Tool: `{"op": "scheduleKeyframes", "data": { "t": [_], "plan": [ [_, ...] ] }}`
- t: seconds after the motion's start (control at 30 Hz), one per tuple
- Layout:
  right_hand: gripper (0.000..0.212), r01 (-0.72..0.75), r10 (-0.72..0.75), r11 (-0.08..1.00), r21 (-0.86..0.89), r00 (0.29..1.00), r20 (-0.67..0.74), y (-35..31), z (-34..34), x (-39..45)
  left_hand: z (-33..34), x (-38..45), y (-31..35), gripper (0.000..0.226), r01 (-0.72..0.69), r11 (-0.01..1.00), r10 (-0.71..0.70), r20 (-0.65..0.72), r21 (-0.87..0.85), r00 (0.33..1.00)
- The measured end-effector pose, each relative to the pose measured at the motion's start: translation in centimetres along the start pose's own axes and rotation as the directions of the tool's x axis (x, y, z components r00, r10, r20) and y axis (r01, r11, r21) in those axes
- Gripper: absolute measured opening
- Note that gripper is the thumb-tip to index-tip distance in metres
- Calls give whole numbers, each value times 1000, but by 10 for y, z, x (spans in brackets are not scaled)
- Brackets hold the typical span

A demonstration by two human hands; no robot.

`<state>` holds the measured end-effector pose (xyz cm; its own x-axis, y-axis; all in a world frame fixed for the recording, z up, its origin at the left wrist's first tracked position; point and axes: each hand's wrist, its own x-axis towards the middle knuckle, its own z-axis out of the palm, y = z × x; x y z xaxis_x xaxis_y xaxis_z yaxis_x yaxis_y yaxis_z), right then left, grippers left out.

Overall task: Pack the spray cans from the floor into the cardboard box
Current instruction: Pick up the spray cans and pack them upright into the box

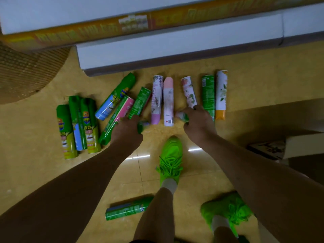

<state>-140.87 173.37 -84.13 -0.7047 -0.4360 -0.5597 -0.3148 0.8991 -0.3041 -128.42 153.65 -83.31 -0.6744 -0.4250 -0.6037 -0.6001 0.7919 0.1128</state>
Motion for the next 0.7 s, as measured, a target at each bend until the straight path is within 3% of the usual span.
{"op": "scheduleKeyframes", "data": {
  "t": [0.23,0.37,0.47,0.6,0.7],
  "plan": [
    [47,-86,92,988,128,995,-41,17,-70,-45,-74,-28,65,44,-53,975,68,-60,217,996],
    [46,-159,173,972,173,982,-71,51,-114,-86,-99,-47,129,44,-234,947,250,-48,221,967],
    [43,-217,247,945,244,964,-98,88,-149,-124,-112,-70,191,57,-349,898,373,-44,268,927],
    [43,-307,372,885,350,918,-137,152,-184,-186,-121,-113,290,37,-481,860,484,28,168,875],
    [42,-378,477,823,424,865,-156,206,-195,-234,-115,-146,366,43,-573,798,576,43,189,816]
  ]
}}
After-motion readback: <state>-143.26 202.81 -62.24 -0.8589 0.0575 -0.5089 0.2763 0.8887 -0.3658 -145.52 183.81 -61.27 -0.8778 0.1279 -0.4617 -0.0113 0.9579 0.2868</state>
